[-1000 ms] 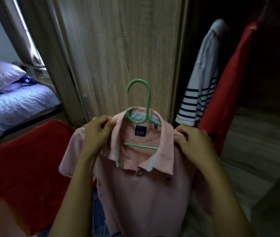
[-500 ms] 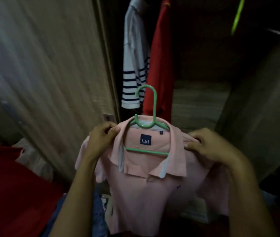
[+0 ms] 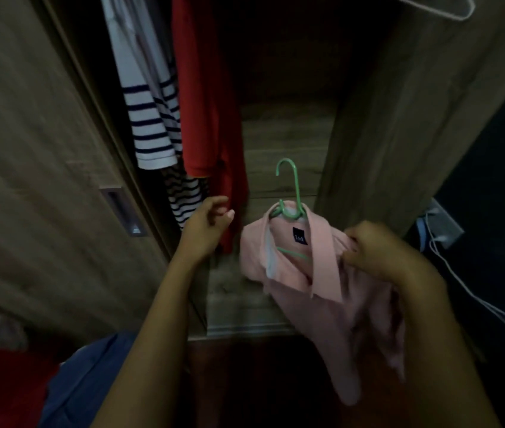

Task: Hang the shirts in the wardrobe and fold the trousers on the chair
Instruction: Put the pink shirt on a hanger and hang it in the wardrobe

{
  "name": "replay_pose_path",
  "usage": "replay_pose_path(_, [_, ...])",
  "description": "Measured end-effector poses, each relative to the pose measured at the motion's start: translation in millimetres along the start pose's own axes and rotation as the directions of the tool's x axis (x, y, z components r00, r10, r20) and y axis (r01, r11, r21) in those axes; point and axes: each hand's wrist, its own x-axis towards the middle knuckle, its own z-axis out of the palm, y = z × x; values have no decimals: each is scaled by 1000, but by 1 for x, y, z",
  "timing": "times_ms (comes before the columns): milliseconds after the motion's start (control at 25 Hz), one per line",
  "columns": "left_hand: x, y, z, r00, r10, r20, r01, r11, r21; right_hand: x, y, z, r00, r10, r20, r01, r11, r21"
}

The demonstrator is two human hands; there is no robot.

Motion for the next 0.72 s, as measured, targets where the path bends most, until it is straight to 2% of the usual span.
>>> replay_pose_path(160, [8,16,-28,987,63,-151,-68,997,-33,10,-22,17,978,166,-125,-166,986,11])
replay_pose_path(240, [13,26,-47,952,144,-271,-152,988,-8,16,-36,14,953,234,-191,-224,972,74])
replay_pose_path(320, [18,43,-66,901,224,-372,-240,971,5,25,-52,3,932,244,-270,-221,969,112])
replay_pose_path(400, [24,68,-83,824,315,-471,-335,941,43,34,-72,-14,917,214,-336,-179,975,131])
replay_pose_path(480, [31,95,-103,702,415,-579,-411,900,148,40,-97,-39,911,183,-369,-132,978,160])
replay_pose_path(560, [42,119,-124,581,515,-630,-453,848,276,50,-120,-65,905,163,-392,-92,977,193])
replay_pose_path(640, [55,139,-145,524,578,-626,-466,809,357,60,-138,-90,888,178,-424,-81,968,238])
replay_pose_path(720, [71,158,-165,502,609,-615,-441,791,424,72,-152,-115,869,150,-471,-53,976,213])
